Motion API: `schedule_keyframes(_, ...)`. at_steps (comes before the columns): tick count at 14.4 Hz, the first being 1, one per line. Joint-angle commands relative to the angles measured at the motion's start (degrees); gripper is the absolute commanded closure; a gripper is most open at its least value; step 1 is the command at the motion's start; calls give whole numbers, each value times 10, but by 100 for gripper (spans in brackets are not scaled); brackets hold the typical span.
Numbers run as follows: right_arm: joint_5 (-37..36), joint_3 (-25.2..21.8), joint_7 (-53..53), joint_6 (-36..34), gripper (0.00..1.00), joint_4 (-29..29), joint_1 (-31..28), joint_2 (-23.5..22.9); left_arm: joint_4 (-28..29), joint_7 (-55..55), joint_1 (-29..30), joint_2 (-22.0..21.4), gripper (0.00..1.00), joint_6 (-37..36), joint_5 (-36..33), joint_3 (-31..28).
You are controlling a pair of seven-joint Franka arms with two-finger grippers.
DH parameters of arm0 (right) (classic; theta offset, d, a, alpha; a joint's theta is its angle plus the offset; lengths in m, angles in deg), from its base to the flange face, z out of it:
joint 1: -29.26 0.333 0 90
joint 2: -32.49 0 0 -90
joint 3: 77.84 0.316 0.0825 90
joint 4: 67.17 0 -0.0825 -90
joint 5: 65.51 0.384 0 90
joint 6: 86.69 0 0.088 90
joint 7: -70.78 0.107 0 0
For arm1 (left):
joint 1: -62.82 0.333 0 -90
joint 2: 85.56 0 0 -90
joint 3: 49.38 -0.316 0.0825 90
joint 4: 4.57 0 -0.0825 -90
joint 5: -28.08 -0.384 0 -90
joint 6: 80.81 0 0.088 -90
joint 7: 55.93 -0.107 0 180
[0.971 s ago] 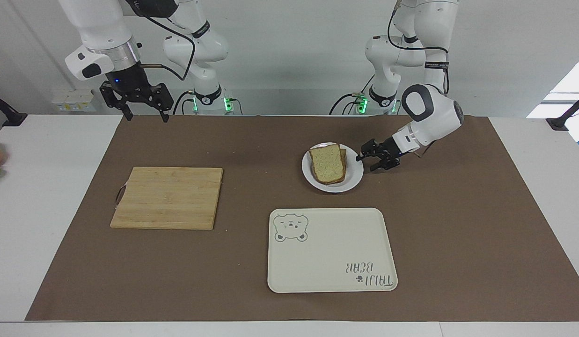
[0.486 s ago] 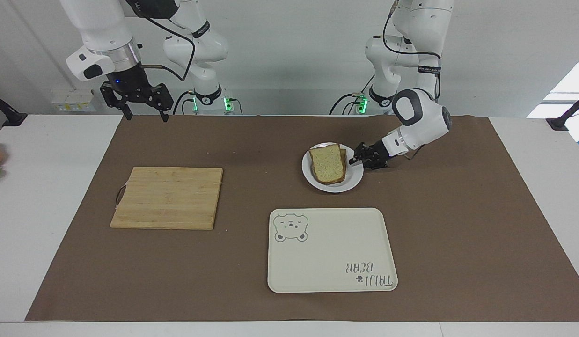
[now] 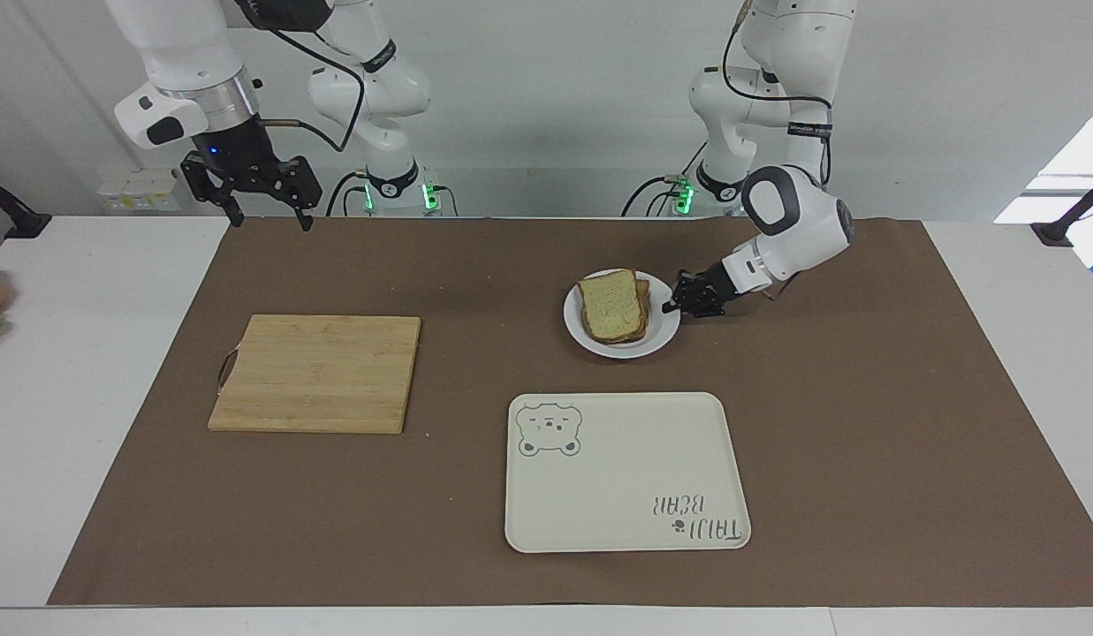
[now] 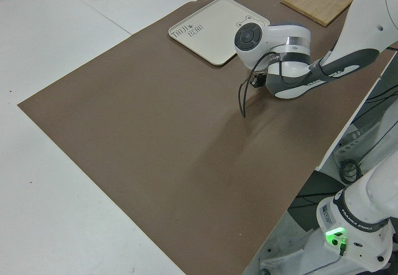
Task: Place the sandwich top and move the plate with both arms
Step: 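Grip the plate rim with the left gripper, then slide the plate with the left gripper onto the bear tray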
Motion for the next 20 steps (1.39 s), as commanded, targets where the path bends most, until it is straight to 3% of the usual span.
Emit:
schedule_keyframes(1,5,3,-15,-8,0,14,-5,-8,1,-8,10,0,100,-24,29,-2)
schedule_keyframes(10,5,2,-15,-8,0,14,-6,-8,-106,-11,101,45,100,-192,60,-2)
schedule_keyframes(20,5,2,-16,-8,0,14,-6,-8,-388,129,103,198,100,-262,74,3)
